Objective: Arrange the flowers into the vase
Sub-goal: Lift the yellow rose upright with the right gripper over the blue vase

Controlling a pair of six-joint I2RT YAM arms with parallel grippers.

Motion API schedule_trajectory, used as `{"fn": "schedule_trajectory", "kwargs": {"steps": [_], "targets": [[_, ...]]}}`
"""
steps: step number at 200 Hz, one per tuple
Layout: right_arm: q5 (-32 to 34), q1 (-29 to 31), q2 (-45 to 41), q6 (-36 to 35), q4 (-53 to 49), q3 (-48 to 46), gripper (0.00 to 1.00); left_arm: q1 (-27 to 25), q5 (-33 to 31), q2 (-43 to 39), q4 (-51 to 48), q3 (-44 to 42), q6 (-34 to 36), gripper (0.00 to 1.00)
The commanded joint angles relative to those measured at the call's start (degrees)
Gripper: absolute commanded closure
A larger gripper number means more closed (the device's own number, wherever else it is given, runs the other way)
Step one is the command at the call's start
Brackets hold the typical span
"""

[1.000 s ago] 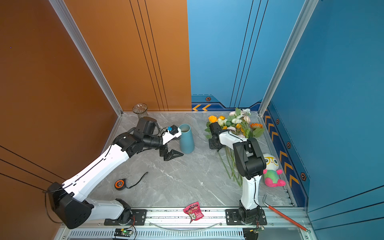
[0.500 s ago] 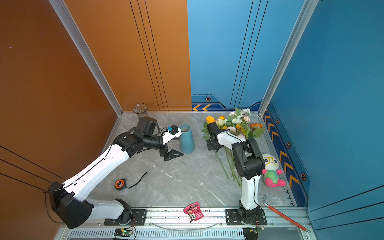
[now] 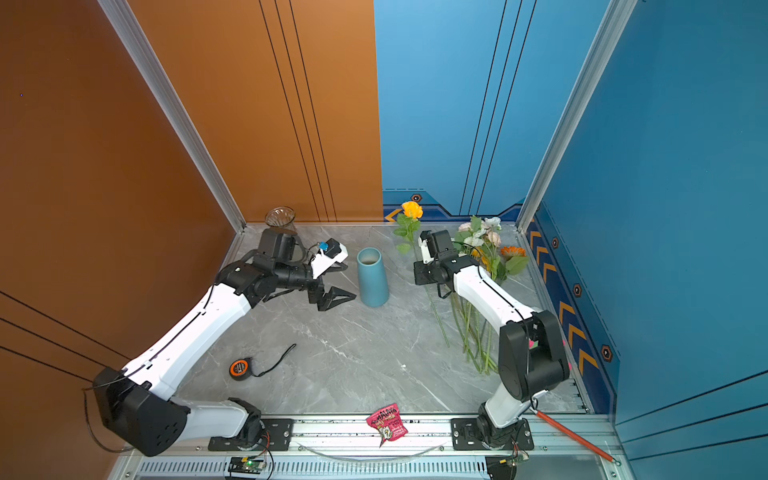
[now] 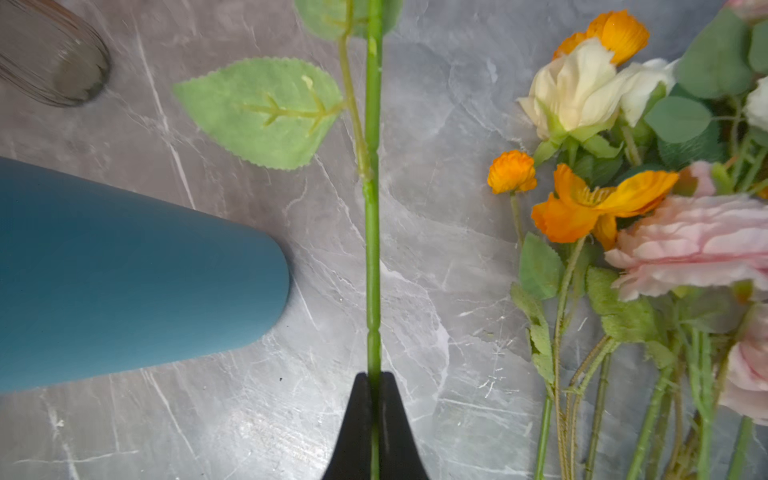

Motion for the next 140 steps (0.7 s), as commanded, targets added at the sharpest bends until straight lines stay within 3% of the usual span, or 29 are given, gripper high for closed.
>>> {"fn": "schedule_trajectory", "kwargs": {"steps": [1, 66, 140], "targets": [[-3.1, -0.3, -4.6, 4.6, 7.0, -2.5, 1.00, 2.1, 3.4, -2.0, -0.1, 0.9, 0.1, 0.02], [-5.1, 3.1, -13.4, 7.6, 24.5, 0.8, 1.00, 9.0, 8.9, -2.5, 3.9, -0.3, -2.5, 0.02], [-5.7, 7.4, -7.1, 10.5, 38.6, 17.7, 1.00, 10.0, 10.3, -0.6, 3.9, -0.3, -2.9, 0.02]]}}
